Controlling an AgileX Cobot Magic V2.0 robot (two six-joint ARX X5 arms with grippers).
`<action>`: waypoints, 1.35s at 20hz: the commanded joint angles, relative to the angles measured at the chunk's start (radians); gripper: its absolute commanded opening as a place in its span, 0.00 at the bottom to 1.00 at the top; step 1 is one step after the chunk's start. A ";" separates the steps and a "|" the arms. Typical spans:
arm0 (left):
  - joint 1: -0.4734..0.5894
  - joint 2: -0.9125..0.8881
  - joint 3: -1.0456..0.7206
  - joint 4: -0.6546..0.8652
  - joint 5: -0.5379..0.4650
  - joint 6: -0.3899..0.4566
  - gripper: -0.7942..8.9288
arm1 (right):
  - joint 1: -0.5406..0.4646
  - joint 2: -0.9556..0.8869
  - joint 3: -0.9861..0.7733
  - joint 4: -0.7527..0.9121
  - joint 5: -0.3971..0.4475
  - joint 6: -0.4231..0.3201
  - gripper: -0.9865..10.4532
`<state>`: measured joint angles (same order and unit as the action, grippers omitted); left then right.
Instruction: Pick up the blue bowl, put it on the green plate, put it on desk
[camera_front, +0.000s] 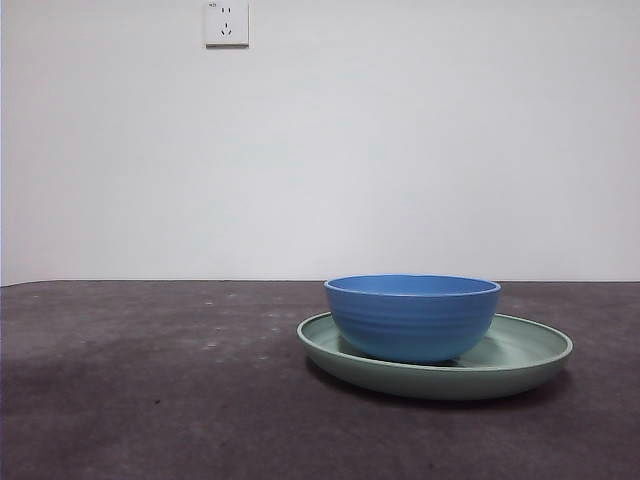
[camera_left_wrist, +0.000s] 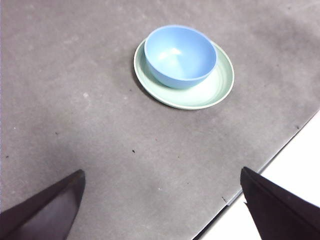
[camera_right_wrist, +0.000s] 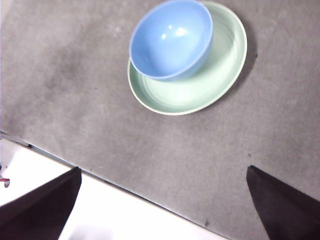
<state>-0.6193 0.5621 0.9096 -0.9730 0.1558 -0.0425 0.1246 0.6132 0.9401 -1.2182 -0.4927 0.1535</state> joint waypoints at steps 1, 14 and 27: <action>-0.007 0.005 0.015 0.008 0.002 0.001 0.60 | 0.004 0.108 0.019 0.018 0.040 0.004 0.59; -0.007 0.005 0.015 0.028 0.002 0.005 0.60 | 0.017 0.870 0.019 0.498 0.124 -0.069 0.56; -0.007 0.005 0.015 0.027 0.002 0.005 0.60 | 0.057 1.054 0.019 0.687 0.127 -0.052 0.24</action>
<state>-0.6193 0.5625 0.9096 -0.9535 0.1558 -0.0422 0.1768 1.6482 0.9424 -0.5377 -0.3656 0.1013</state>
